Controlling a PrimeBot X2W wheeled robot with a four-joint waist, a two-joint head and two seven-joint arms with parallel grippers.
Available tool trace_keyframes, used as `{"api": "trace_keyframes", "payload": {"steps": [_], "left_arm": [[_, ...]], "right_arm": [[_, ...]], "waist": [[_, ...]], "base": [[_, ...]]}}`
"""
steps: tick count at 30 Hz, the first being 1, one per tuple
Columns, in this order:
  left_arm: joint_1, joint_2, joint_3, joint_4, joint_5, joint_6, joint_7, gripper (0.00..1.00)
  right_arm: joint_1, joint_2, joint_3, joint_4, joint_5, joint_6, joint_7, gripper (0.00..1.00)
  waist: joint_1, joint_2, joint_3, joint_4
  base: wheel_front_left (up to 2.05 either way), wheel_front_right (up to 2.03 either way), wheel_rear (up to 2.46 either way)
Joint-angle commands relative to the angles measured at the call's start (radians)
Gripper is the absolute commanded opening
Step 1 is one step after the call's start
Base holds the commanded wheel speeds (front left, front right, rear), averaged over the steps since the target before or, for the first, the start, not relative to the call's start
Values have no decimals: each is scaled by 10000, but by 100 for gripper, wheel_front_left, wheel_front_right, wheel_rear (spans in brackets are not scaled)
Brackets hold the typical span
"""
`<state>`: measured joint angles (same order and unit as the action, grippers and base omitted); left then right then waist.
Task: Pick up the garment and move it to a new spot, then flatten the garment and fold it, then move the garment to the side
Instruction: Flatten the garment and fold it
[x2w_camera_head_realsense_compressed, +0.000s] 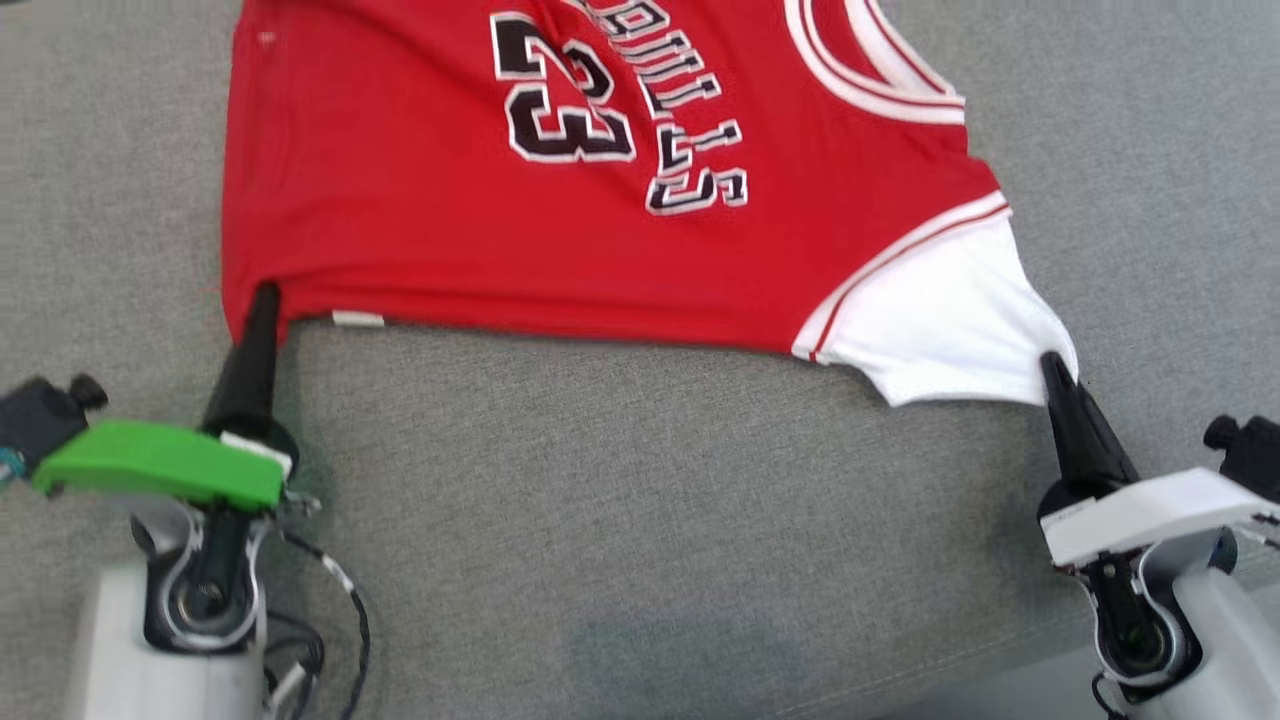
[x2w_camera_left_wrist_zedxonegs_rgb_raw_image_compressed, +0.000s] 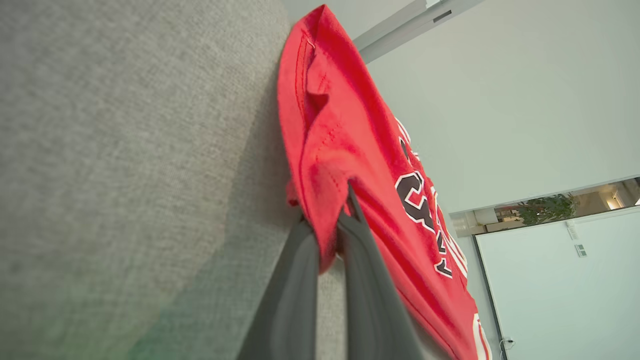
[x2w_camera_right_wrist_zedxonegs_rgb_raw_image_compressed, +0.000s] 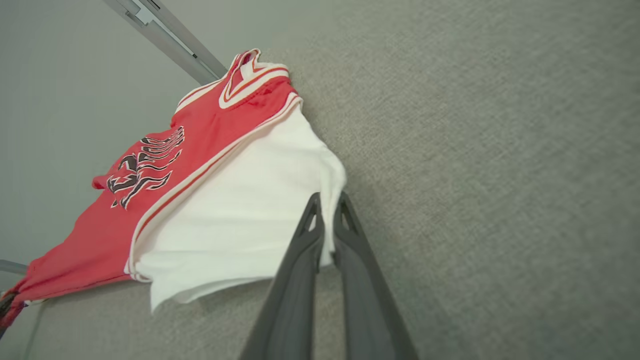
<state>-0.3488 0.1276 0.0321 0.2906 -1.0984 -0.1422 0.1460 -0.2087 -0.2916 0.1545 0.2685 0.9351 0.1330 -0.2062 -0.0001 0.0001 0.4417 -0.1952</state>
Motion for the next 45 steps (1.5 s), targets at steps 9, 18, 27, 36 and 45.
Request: {"api": "trace_keyframes", "payload": {"steps": [9, 18, 27, 36, 45], "left_arm": [[4226, -655, -1114, -1491, 532, 925, -250, 0], [5994, -694, -1633, -3612, 58, 1585, -254, 0], [5278, -660, -1739, -5104, -378, 2628, 599, 0], [4630, -156, -2032, -5593, -21, 3532, 1581, 0], [3623, 90, -1951, -5102, 138, 3976, 2000, 0]], "right_arm": [[1636, -384, -71, 100, 385, -33, -442, 0], [3847, -849, -965, -1504, 863, -32, -570, 0], [2740, -906, -1008, -2233, 599, -28, 171, 0], [914, -963, -986, -2085, 22, -24, 1281, 0], [-532, -810, -535, -841, -1109, -22, 2206, 0]], "waist": [[1, -1, -1233, 418], [1, -1, -1423, 1002], [1, -1, -1391, 1101], [1, -1, -1443, 1077], [1, -1, -1084, 1138]], "base": [[0, 0, 0], [0, 0, 0], [0, 0, 0], [0, 0, 0], [0, 0, 0]]}}
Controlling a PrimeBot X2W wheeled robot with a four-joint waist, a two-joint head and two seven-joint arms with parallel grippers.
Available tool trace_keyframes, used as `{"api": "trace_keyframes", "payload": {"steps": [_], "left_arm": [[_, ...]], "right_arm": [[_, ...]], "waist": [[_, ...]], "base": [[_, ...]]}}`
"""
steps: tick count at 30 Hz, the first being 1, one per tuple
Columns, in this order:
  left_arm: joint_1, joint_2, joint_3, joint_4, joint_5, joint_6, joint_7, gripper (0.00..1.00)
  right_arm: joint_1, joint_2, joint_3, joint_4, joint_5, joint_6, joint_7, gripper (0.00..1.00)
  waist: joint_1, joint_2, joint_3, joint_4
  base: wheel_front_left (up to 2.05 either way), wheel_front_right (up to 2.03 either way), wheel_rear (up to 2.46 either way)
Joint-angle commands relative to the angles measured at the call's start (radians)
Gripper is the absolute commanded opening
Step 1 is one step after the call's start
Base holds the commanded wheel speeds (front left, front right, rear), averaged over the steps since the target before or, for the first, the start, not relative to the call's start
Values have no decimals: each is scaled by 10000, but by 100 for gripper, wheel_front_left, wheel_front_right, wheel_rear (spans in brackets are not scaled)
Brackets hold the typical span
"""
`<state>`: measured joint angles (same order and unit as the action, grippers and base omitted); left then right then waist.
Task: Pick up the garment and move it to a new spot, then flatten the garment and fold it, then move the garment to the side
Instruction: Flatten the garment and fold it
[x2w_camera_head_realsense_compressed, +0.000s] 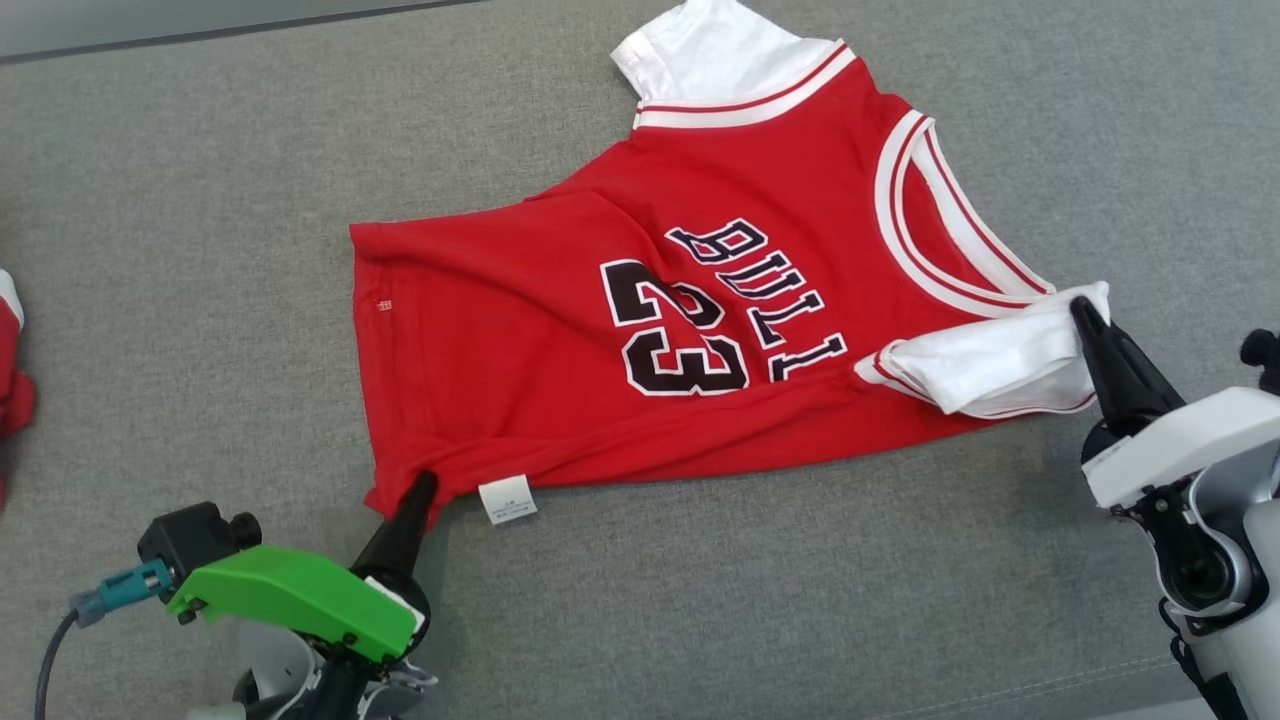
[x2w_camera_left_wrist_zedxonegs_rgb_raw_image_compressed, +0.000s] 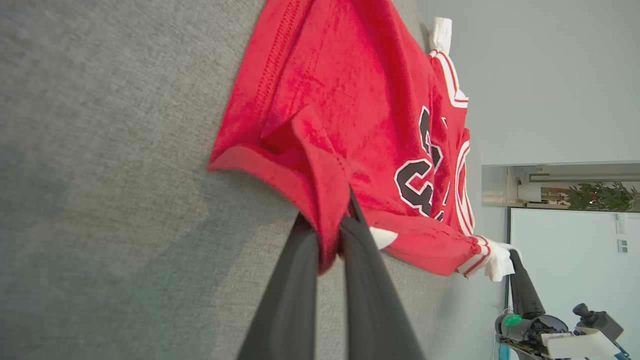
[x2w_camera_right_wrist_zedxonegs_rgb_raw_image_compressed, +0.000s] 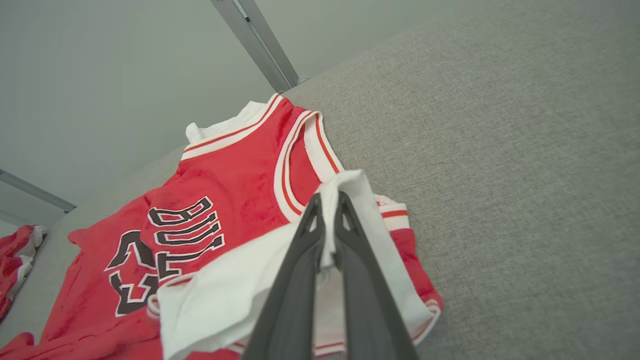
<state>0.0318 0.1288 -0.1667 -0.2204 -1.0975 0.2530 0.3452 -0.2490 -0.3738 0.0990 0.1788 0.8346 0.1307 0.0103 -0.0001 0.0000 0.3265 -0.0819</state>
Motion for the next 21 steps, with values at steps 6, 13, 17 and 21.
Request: {"api": "trace_keyframes", "payload": {"steps": [6, 13, 17, 21], "left_arm": [[-625, 189, 180, 182, 132, 193, 107, 0], [-749, 252, 504, -10, 202, 491, -60, 100], [-778, 272, 910, -207, 226, 498, -429, 100], [-291, 608, 785, -267, 559, 261, -490, 100]], "right_arm": [[-919, -5, 724, 761, -731, 1, 173, 0], [-1536, -296, 1372, 1036, -1271, 1, -223, 100], [-1415, -666, 1258, 802, -1423, 2, -626, 100], [-779, -1152, 1064, 289, -1764, 1, -593, 100]], "waist": [[1, 0, 255, -16], [1, 0, 334, -57], [1, 0, 315, -54], [1, 0, 271, -125]], "base": [[0, 0, 0], [0, 0, 0], [0, 0, 0], [0, 0, 0]]}}
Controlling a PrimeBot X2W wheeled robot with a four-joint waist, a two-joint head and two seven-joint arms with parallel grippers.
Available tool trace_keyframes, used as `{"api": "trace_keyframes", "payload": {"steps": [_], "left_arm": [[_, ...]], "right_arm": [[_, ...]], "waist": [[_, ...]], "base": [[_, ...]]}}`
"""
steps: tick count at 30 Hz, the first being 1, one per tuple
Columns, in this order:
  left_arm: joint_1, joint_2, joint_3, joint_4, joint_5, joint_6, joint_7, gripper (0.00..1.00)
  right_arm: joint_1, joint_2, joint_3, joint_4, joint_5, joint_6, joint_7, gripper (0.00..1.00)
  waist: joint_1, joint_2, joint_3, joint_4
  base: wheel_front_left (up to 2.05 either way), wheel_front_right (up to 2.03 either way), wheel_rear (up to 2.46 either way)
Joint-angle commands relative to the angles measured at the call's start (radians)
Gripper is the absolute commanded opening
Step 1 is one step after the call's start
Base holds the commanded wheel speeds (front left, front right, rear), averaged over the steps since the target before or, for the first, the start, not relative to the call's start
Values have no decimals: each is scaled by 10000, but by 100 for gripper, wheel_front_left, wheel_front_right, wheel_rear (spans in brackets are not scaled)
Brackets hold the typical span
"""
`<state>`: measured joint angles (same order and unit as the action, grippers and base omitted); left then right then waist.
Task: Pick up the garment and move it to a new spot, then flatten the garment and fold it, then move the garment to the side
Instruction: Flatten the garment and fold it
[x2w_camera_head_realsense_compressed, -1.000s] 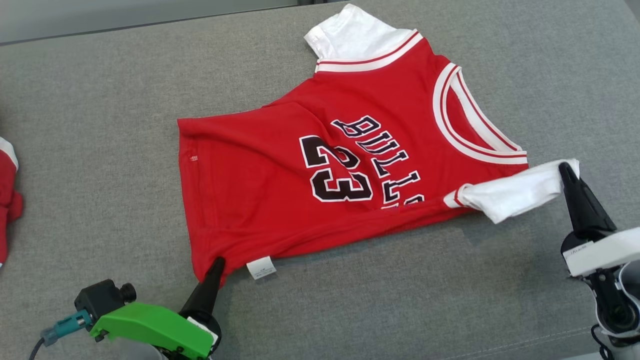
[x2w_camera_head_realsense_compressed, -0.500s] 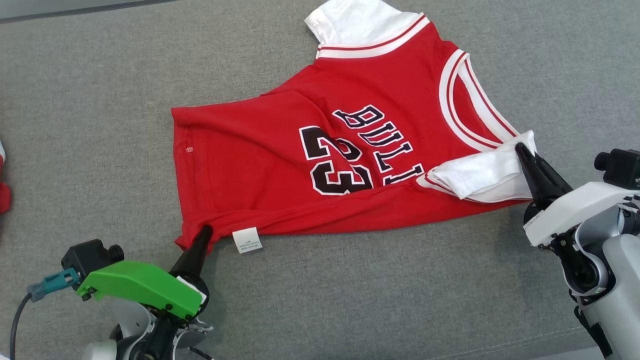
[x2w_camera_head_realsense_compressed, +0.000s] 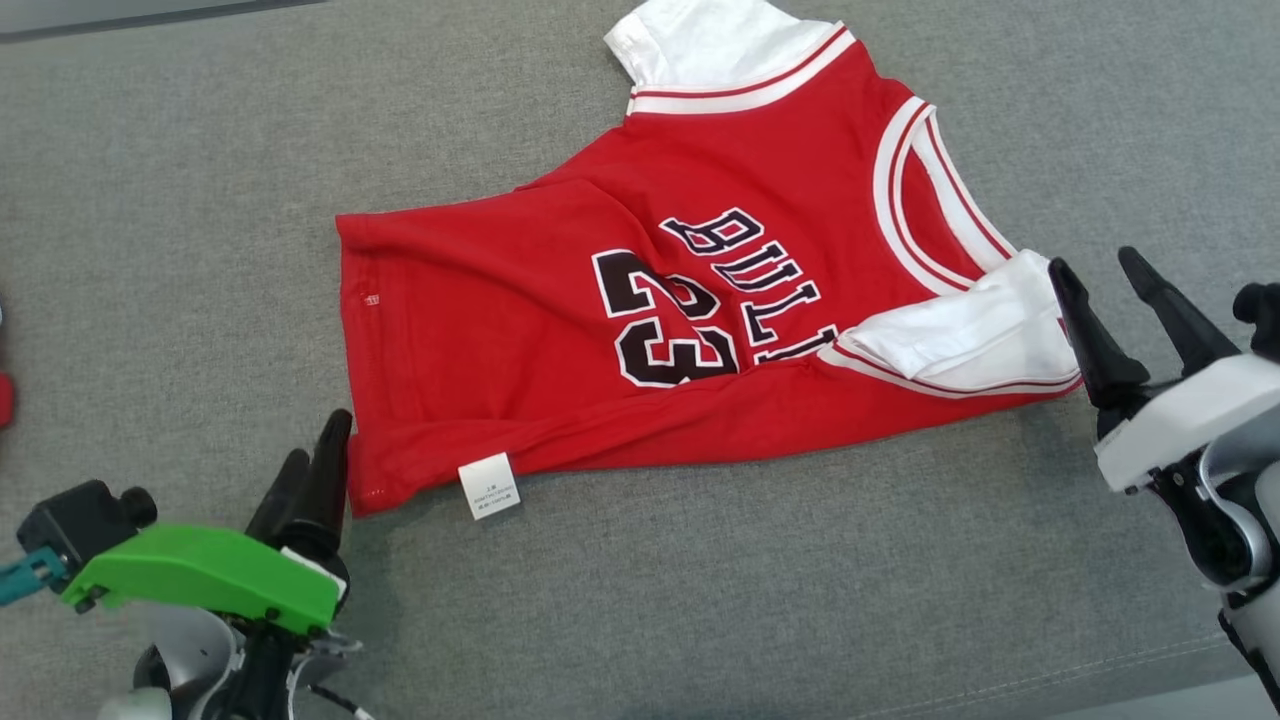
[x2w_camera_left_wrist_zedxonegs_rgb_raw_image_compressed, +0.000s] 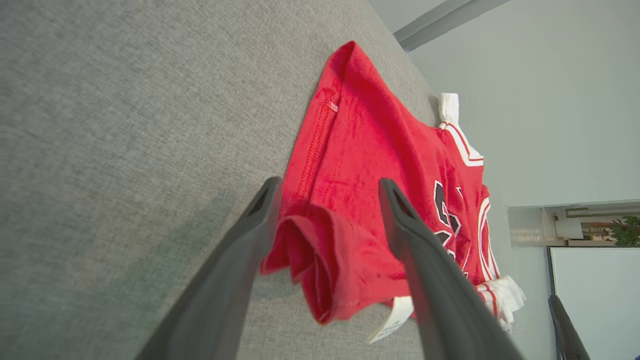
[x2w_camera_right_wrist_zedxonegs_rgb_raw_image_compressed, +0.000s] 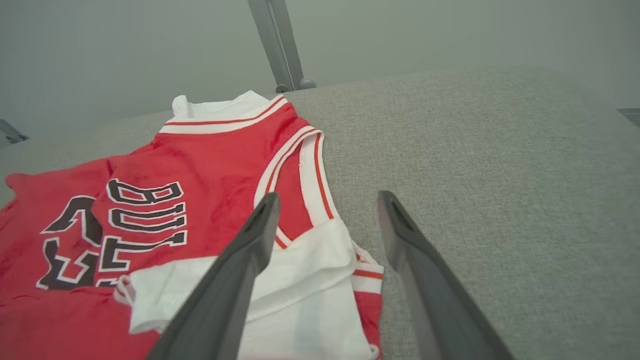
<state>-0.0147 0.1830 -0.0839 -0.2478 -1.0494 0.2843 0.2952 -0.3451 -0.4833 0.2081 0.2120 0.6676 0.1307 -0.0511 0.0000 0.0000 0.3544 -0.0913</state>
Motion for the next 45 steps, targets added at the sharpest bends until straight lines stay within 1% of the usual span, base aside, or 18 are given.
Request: {"api": "trace_keyframes", "payload": {"steps": [1, 4, 8, 12, 17, 18, 21, 26, 30, 35, 45], "left_arm": [[371, 160, -118, -7, 136, -131, 66, 100], [934, 642, -285, -76, 501, -327, 154, 100], [1802, 1141, -86, 3, 724, -467, 34, 100], [2198, 1513, -25, 6, 876, -675, 84, 100], [2123, 1845, -449, 256, 1074, -986, 400, 100], [2083, 1882, -542, 387, 1131, -991, 431, 100], [1971, 1832, -848, 622, 1220, -1188, 490, 100], [1809, 1687, -1068, 579, 1131, -1448, 456, 100], [1675, 1578, -1121, 388, 969, -1595, 455, 100], [1244, 1569, -1094, 161, 867, -1719, 465, 100], [317, 1595, -943, -508, 602, -1641, 820, 100]], "right_arm": [[372, -172, -113, -192, -235, -1, 89, 100], [965, -453, -259, -687, -663, 1, 444, 100], [1722, -516, -653, -1392, -841, 1, 886, 100], [2220, -405, -1071, -1880, -965, 1, 1213, 100], [2389, -191, -1238, -2225, -1089, 1, 1513, 100], [2376, -154, -1254, -2271, -1122, 1, 1548, 100], [2331, -65, -1256, -2362, -1171, 1, 1648, 100], [2399, -20, -1332, -2413, -1209, 1, 1731, 100], [2419, 36, -1358, -2356, -1253, 1, 1776, 100], [2132, 55, -1071, -2041, -1349, 1, 1923, 100], [1030, -18, -335, -1102, -1394, 1, 2147, 100]], "waist": [[0, 0, -14, -73], [0, 0, -12, -191], [0, 0, 54, -324], [0, 0, 142, -360], [0, 0, 239, -352], [0, 0, 253, -355], [0, 0, 273, -372], [0, 0, 265, -351], [0, 0, 285, -329], [0, 0, 535, -305], [0, 0, 1234, -212]], "base": [[0, 0, 0], [0, 0, 0], [0, 0, 0], [0, 0, 0], [0, 0, 0], [0, 0, 0], [0, 0, 0], [0, 0, 0], [0, 0, 0], [0, 0, 0], [0, 0, 0]]}}
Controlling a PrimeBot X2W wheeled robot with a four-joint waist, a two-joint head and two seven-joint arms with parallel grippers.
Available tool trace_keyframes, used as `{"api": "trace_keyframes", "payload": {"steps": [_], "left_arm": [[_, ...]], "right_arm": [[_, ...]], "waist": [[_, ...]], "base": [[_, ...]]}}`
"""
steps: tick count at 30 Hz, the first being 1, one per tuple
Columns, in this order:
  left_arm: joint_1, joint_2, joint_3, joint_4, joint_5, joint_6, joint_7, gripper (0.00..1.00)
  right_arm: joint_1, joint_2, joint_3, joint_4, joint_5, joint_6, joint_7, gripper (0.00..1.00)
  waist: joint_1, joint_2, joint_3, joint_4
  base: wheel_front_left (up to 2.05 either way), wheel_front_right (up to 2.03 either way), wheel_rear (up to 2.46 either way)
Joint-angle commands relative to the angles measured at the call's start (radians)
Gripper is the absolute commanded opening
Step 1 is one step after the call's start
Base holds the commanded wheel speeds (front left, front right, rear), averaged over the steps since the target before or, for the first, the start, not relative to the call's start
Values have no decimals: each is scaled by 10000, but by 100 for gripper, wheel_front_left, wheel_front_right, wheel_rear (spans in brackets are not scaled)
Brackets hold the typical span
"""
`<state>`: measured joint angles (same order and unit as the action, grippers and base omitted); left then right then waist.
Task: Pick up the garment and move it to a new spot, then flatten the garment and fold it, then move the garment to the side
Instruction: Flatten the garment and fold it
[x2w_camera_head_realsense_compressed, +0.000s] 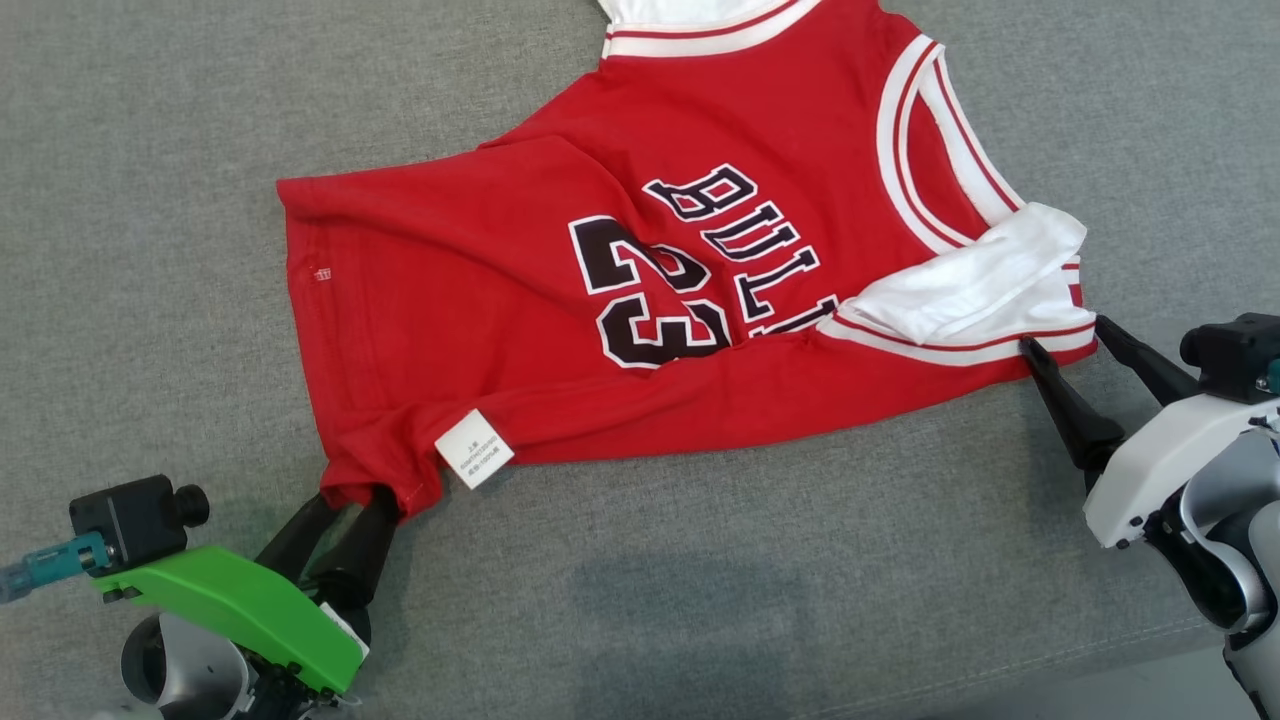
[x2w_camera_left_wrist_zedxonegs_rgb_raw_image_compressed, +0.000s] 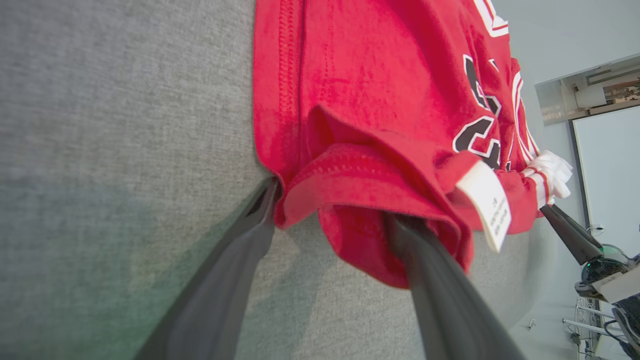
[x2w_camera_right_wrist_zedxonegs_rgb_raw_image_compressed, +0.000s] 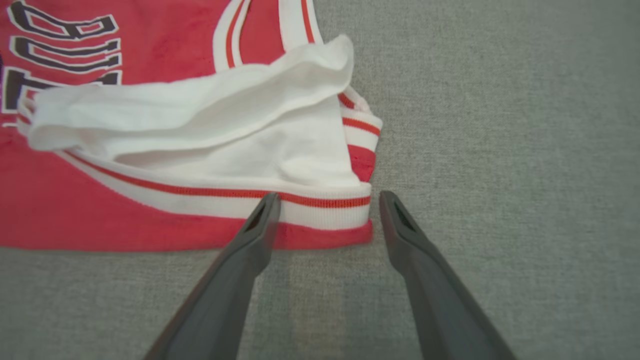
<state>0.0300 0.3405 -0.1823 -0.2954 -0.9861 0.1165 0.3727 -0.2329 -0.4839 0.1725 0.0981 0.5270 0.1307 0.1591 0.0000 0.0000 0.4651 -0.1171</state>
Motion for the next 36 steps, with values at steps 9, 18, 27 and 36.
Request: {"api": "trace_keyframes", "payload": {"steps": [9, 18, 27, 36], "left_arm": [[-481, 115, -105, -177, -430, 1, 585, 100], [-1300, -28, -161, 391, -642, -87, 849, 10], [-1519, -423, 237, 713, -1796, -254, 984, 0], [-560, -99, 519, -69, -2487, -128, 1576, 0]], "right_arm": [[-551, -142, 487, 522, 298, 1, 205, 100], [-835, -205, 850, 627, 716, 2, 357, 37], [-782, -472, 1062, 630, 1251, -7, 296, 0], [-33, -1323, 621, 91, 2143, -7, 620, 0]], "waist": [[0, 0, 464, 156], [0, 0, 732, 176], [0, 0, 439, 155], [0, 0, -547, 287]], "base": [[0, 0, 0], [0, 0, 0], [0, 0, 0], [0, 0, 0]]}}
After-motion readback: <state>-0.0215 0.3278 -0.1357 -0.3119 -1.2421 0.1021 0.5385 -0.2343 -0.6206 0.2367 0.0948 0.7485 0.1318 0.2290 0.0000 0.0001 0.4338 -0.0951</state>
